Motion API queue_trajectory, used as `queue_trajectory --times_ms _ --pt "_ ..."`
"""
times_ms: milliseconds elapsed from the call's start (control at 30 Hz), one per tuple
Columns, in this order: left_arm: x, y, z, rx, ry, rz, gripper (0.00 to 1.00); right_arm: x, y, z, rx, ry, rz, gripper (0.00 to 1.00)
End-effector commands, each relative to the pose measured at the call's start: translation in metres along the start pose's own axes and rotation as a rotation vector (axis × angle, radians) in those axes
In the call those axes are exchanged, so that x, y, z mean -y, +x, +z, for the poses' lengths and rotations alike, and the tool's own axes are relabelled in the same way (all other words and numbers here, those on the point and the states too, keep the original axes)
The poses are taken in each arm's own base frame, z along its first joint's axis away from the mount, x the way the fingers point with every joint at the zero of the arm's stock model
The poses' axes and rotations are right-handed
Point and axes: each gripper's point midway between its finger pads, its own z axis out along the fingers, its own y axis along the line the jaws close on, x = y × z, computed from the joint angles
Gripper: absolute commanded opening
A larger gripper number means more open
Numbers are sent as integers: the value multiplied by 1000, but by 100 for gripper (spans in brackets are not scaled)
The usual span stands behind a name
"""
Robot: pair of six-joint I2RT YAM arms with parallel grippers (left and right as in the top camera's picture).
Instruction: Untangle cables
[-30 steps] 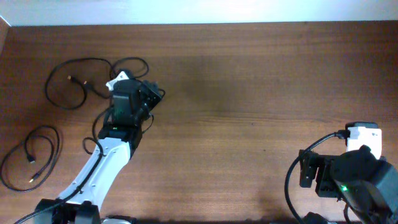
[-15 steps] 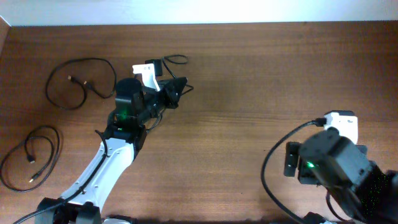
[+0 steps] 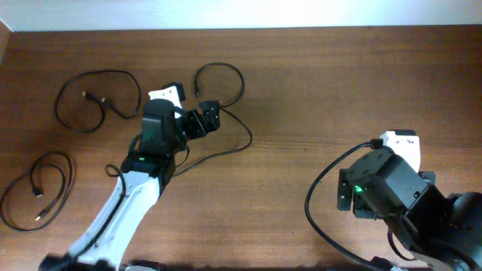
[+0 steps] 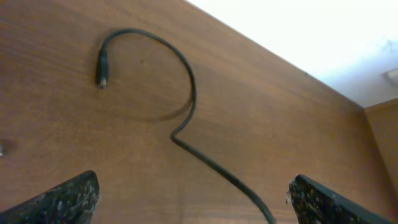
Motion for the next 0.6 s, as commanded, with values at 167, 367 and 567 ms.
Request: queue_trajectory --times_ms 167,367,567 --pt "55 -52 -120 239 92 215 99 7 1 -7 22 -16 24 99" --pt "26 -49 -197 372 -94 208 99 7 2 -7 20 -14 23 99" --pt "-4 2 -203 190 -189 193 99 7 2 -7 20 -14 22 98"
